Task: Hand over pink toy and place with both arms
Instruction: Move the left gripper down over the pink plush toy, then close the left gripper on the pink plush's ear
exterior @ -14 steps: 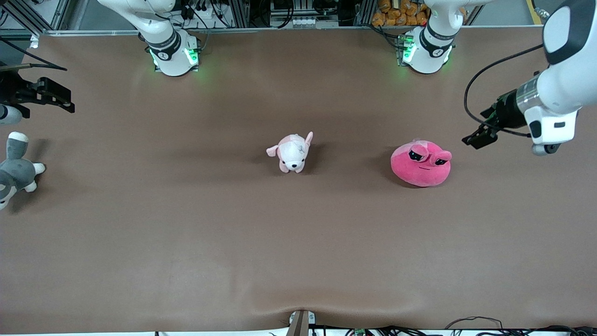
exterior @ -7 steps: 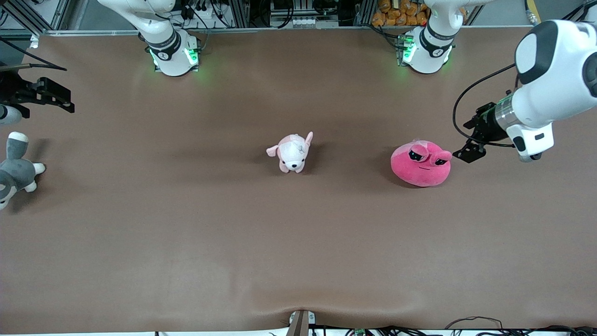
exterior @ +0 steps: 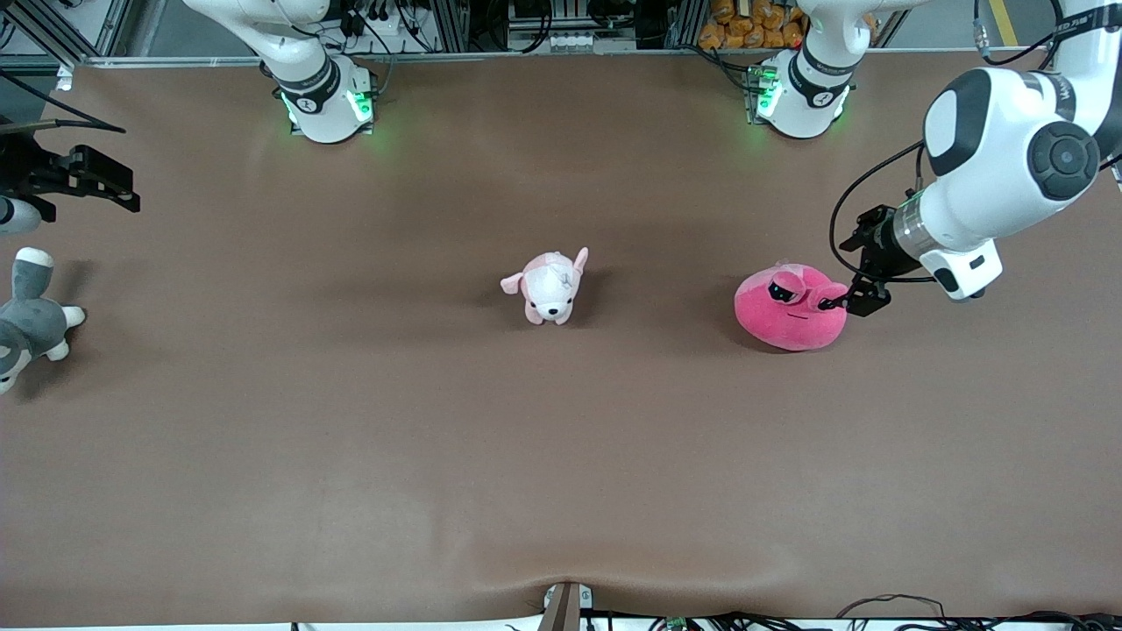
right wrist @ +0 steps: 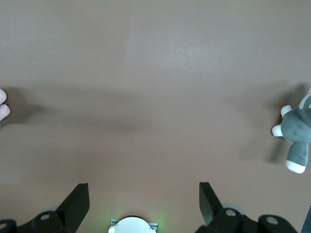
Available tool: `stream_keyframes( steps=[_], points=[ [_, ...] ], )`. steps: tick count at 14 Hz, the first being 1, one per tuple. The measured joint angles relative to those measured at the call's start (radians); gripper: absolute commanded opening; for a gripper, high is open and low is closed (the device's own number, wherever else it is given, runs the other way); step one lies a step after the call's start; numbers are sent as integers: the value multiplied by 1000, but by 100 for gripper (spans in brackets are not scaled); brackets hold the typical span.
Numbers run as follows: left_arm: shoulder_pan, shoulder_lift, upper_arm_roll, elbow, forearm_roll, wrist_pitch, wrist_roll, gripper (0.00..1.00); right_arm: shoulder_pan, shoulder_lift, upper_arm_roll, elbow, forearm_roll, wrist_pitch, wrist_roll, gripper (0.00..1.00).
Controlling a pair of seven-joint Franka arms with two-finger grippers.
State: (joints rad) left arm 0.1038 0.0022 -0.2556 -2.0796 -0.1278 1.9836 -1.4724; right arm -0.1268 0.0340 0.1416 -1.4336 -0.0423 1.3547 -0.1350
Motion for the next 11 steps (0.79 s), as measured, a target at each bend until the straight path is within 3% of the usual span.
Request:
stream_keyframes(
  steps=[5,11],
  points=[
    [0,38,-7,-13,0,9,-196,100,0,0,-1,0,0,0,0,100],
    [9,75,-10,-39,0,63,-225,100,0,0,-2,0,0,0,0,100]
  ],
)
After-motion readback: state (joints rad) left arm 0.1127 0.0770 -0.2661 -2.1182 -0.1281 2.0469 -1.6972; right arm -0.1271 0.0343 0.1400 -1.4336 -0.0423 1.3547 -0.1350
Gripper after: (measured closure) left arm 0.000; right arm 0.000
